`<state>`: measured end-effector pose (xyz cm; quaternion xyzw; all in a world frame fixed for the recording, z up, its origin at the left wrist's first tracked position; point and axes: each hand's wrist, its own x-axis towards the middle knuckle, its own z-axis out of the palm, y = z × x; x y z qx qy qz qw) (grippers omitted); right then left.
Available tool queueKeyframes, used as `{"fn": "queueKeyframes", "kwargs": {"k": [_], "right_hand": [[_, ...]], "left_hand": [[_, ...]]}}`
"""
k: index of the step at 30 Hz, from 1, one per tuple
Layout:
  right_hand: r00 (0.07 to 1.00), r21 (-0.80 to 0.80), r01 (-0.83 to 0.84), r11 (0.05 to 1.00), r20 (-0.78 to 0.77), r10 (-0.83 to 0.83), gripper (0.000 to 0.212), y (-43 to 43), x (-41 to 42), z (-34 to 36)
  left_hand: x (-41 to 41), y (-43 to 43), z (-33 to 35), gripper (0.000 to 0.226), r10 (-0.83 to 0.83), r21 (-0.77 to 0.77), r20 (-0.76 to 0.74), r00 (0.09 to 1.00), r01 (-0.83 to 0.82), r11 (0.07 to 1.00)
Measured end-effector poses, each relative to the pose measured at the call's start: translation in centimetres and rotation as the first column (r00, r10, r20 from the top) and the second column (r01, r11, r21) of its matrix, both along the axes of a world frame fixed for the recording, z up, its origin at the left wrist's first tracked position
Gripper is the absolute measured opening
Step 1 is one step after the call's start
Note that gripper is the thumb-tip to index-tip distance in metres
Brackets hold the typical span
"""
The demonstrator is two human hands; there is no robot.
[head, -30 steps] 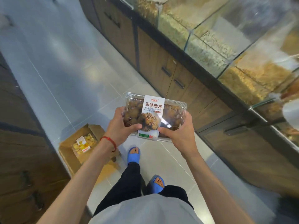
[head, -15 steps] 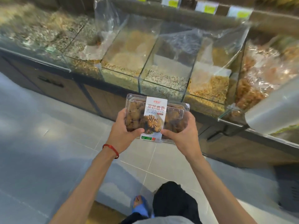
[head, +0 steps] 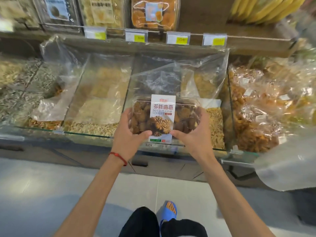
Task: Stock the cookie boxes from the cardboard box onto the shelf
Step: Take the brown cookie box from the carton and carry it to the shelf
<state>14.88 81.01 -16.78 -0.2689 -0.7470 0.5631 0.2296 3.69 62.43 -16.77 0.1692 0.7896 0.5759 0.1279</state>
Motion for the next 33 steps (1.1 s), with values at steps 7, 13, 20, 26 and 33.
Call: {"fn": "queueKeyframes", "kwargs": {"k": [7,13,20,26,33], "right_hand": [[0.996,0.047,0.090,0.995,-0.007,-0.090,0.109,4.2,-8.0,1.7],[0.974,0.082,0.215,0.973,-0.089,-0.207,0.108,8.4,-13.7,3.3],[0.942,0.139,0.309,0.941,-0.182,-0.283,0.098,15.5,-18.6,6.3],[0.928,0.175,0.333,0.927,-0.233,-0.289,0.098,22.8,-23.0,9.0],[0.908,0.170,0.371,0.913,-0.274,-0.318,0.097,31.7,-27.5,11.1]], "left_hand": [[-9.1,5.7,1.2,0.103,-0.086,0.040,-0.069,0.994,0.089,0.995],[-16.1,11.3,3.7,0.101,-0.163,0.059,-0.173,0.971,0.175,0.983],[-21.5,19.5,6.8,0.099,-0.197,0.090,-0.227,0.954,0.222,0.971],[-25.5,27.3,9.5,0.100,-0.138,0.092,-0.321,0.937,0.176,0.980],[-29.8,36.5,12.3,0.099,-0.097,0.084,-0.374,0.922,0.138,0.987]]}}
